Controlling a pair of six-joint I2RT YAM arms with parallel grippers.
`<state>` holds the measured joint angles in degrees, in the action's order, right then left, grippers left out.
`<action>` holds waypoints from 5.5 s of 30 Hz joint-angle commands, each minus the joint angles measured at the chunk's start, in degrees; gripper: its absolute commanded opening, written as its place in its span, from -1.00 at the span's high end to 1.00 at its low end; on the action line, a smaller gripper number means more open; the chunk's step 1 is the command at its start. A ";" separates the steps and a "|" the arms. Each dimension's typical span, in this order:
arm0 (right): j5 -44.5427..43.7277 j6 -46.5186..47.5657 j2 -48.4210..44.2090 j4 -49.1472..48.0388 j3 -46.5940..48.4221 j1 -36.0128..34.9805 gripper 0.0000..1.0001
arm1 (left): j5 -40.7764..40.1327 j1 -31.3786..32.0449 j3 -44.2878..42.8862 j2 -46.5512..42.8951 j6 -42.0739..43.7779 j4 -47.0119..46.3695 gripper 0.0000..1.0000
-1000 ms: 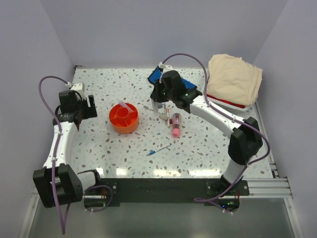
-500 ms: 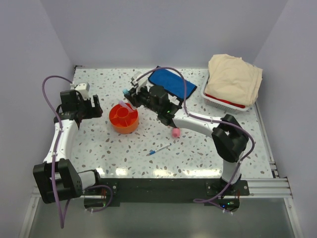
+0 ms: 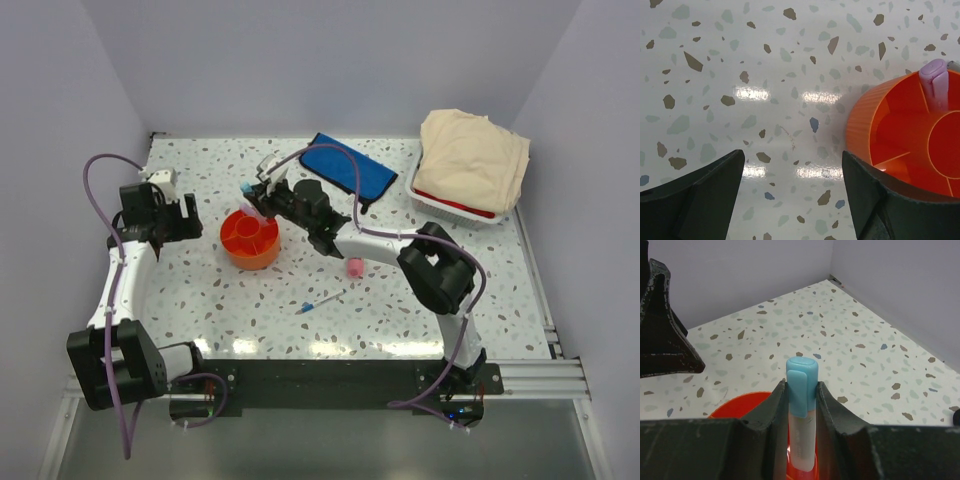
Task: Sort the stationery into containers
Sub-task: Place the pen in the storage box, then pick up the pen from the center of the board, then place the pen in the storage box.
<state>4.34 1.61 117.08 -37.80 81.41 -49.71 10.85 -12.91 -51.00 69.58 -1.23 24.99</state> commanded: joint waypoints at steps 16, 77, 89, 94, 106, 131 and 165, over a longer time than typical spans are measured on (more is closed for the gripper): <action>1.46 0.77 -5.79 2.28 -1.43 0.06 0.25 | -2.68 -1.60 -1.82 0.03 0.71 -1.79 -0.68; 9.91 46.02 29.52 82.09 48.68 10.34 0.42 | -1.27 -6.25 -7.80 6.80 4.75 2.78 -0.81; 12.63 38.66 25.08 89.49 46.05 9.98 1.00 | 2.33 -6.25 -4.19 4.69 3.61 0.94 -0.80; 12.71 34.09 14.69 85.01 42.78 12.09 1.00 | 5.40 -6.25 -2.53 4.69 1.86 -1.17 -0.79; 24.67 -3.66 -15.37 30.94 8.26 12.63 1.00 | 15.16 -6.08 -0.23 4.68 -0.17 -4.78 -0.75; 19.13 -12.94 -6.51 -18.00 -10.12 1.81 1.00 | 17.36 -6.17 -4.98 8.73 1.76 -2.32 -0.75; 27.55 15.88 -23.89 19.61 -14.89 5.07 0.03 | 14.90 -6.16 -8.15 8.03 -0.35 -3.90 -0.75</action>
<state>23.75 -4.16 105.12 -43.35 63.86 -44.69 26.13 -18.70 -57.67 82.26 -0.21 23.57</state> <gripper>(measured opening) 0.472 0.875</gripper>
